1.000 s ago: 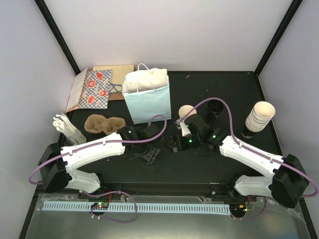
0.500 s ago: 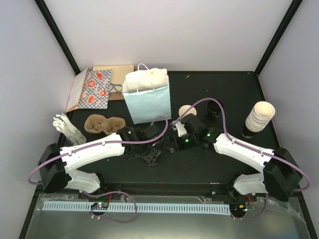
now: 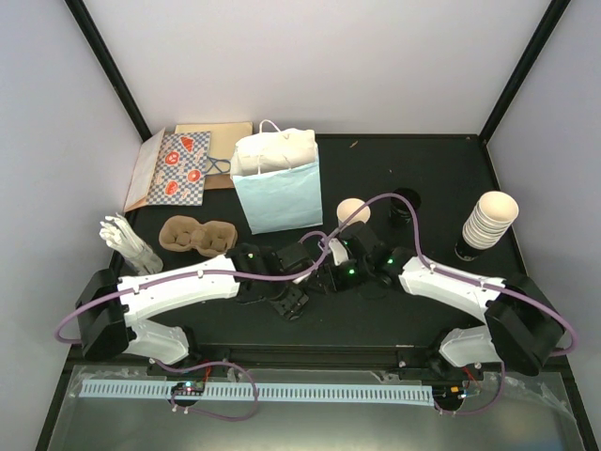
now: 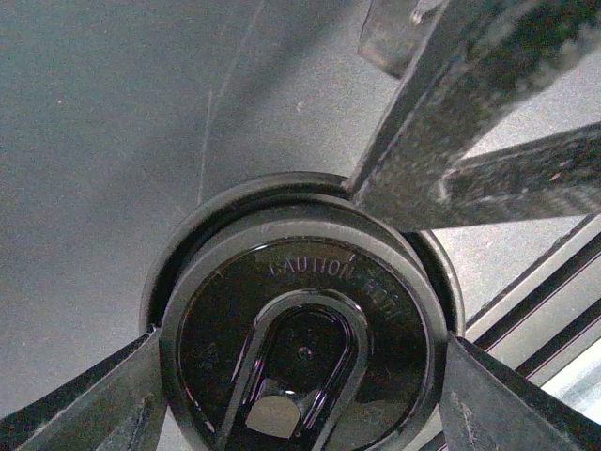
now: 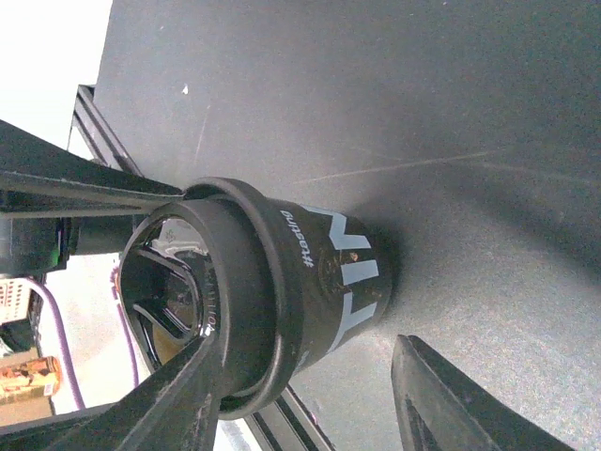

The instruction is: Pack the takeout coffee

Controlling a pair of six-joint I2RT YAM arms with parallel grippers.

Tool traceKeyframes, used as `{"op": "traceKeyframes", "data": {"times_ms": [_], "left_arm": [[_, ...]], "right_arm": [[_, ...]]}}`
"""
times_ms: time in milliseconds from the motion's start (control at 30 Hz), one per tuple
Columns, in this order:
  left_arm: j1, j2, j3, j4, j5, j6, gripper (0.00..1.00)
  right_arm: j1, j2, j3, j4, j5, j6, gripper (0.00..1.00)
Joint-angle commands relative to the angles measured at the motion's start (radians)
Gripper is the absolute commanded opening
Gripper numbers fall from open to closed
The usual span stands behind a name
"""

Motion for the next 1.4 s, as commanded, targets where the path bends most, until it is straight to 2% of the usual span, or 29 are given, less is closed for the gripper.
{"op": "traceKeyframes", "data": {"times_ms": [0,367,667,933,1167,1367], "left_arm": [[-0.011,0.026,0.028,0.009,0.008,0.032,0.65],[-0.011,0.011,0.015,0.026,0.02,0.039,0.64],[-0.013,-0.006,-0.013,0.038,0.021,0.033,0.64],[-0.014,-0.011,-0.022,0.041,0.022,0.032,0.64],[-0.014,-0.012,-0.023,0.049,0.024,0.03,0.63],[-0.015,-0.008,-0.025,0.055,0.028,0.029,0.63]], "right_arm": [[-0.004,0.013,-0.014,0.085,-0.041,0.016,0.5],[-0.003,0.046,-0.035,0.141,-0.052,0.037,0.33],[-0.009,0.011,-0.051,0.14,0.012,0.067,0.33],[-0.013,-0.007,-0.073,0.164,-0.007,0.08,0.34],[-0.009,0.072,-0.054,0.156,-0.109,0.033,0.34],[-0.01,0.095,-0.056,0.11,-0.049,0.024,0.33]]}}
